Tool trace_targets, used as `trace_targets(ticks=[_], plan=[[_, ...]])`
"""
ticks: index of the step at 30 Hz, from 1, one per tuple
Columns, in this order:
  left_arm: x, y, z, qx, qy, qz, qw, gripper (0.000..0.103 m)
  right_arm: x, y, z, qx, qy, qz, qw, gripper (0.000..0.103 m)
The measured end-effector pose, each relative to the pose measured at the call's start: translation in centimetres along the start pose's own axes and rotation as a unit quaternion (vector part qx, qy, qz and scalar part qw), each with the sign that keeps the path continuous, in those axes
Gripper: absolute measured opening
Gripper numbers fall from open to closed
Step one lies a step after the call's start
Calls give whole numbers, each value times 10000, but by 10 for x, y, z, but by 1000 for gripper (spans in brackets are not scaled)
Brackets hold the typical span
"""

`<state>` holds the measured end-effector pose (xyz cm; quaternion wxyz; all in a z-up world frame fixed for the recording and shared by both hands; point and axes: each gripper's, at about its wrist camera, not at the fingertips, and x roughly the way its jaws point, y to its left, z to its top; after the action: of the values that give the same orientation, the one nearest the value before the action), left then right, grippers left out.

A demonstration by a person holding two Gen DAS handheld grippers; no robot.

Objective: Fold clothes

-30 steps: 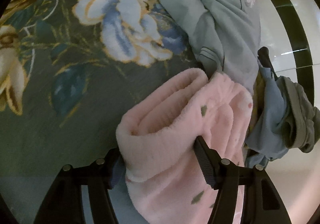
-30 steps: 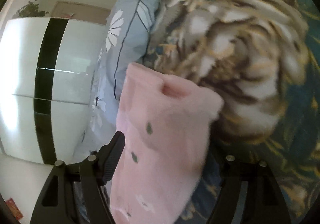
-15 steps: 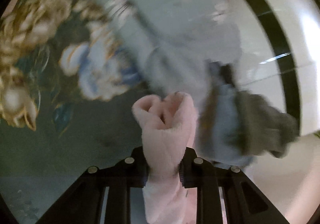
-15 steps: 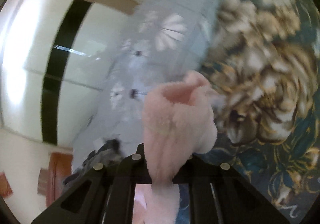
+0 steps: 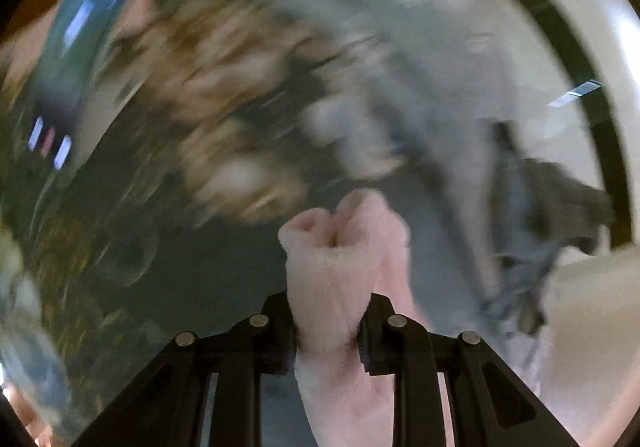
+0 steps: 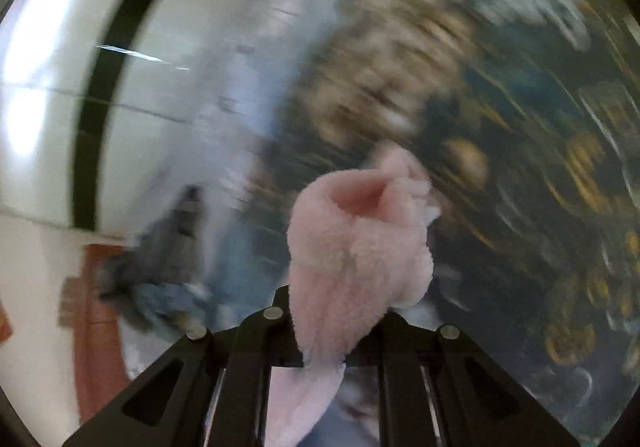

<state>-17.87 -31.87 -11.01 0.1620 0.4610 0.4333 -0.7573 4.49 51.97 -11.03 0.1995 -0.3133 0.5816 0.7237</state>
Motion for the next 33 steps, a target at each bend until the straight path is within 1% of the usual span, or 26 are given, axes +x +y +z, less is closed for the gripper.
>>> trace_targets(ticks=[1, 3, 4, 5, 6, 9, 10, 13, 15, 18, 21, 24, 25, 26, 27, 28, 30, 31, 32, 33], plan=[[6, 16, -6, -257, 73, 113, 9996, 25, 5, -12, -6, 172, 54, -158, 9997, 11], [7, 41, -12, -799, 57, -25, 9968, 25, 6, -23, -9, 381, 9, -207, 9991, 11], [6, 46, -13, -974, 71, -131, 9951, 25, 6, -28, -11, 484, -14, -230, 9986, 11], [7, 46, -12, -975, 96, -133, 9951, 25, 5, -27, -11, 456, -6, -275, 9986, 11], [8, 41, -10, -838, 131, -41, 9964, 25, 3, -25, -11, 425, 2, -319, 9986, 11], [7, 25, -8, -489, 276, 227, 9982, 31, 4, -11, -7, 209, 40, -413, 9989, 11], [8, 24, -8, -516, 326, 194, 9979, 32, 5, -7, -7, 187, 31, -404, 9990, 11], [5, 31, -11, -735, 553, 121, 9957, 51, 3, 5, -8, 104, -32, -344, 9994, 11], [-1, 41, -18, -874, 657, 138, 9939, 52, -3, 18, -11, -87, -84, -342, 9993, 11], [-21, 49, -30, -747, 632, 321, 9947, 53, -12, 47, -17, -571, -153, -440, 9973, 11], [-48, 53, -47, -629, 341, 314, 9969, 53, -18, 86, -27, -1091, -240, -425, 9928, 11], [-75, 54, -66, -673, 120, -15, 9977, 54, -17, 142, -49, -2019, -245, -528, 9777, 11], [-82, 53, -70, -688, 84, -89, 9976, 54, -16, 164, -60, -2356, -225, -522, 9702, 11], [-88, 51, -75, -691, 45, -185, 9974, 55, -13, 188, -76, -2742, -197, -504, 9601, 11], [-94, 47, -80, -673, 14, -294, 9973, 55, -12, 201, -87, -2985, -171, -473, 9531, 11], [-100, 44, -85, -653, -16, -402, 9971, 56, -8, 223, -108, -3348, -101, -394, 9414, 11], [-111, 37, -95, -638, -94, -627, 9960, 57, 3, 245, -143, -3716, 124, -182, 9281, 11], [-114, 34, -100, -650, -96, -730, 9952, 61, 10, 256, -164, -3876, 276, -50, 9214, 11], [-117, 30, -106, -663, -96, -833, 9943, 62, 21, 264, -186, -4012, 448, 11, 9149, 11], [-116, 25, -111, -583, -5, -891, 9943, 62, 35, 268, -208, -4120, 615, -31, 9091, 11]])
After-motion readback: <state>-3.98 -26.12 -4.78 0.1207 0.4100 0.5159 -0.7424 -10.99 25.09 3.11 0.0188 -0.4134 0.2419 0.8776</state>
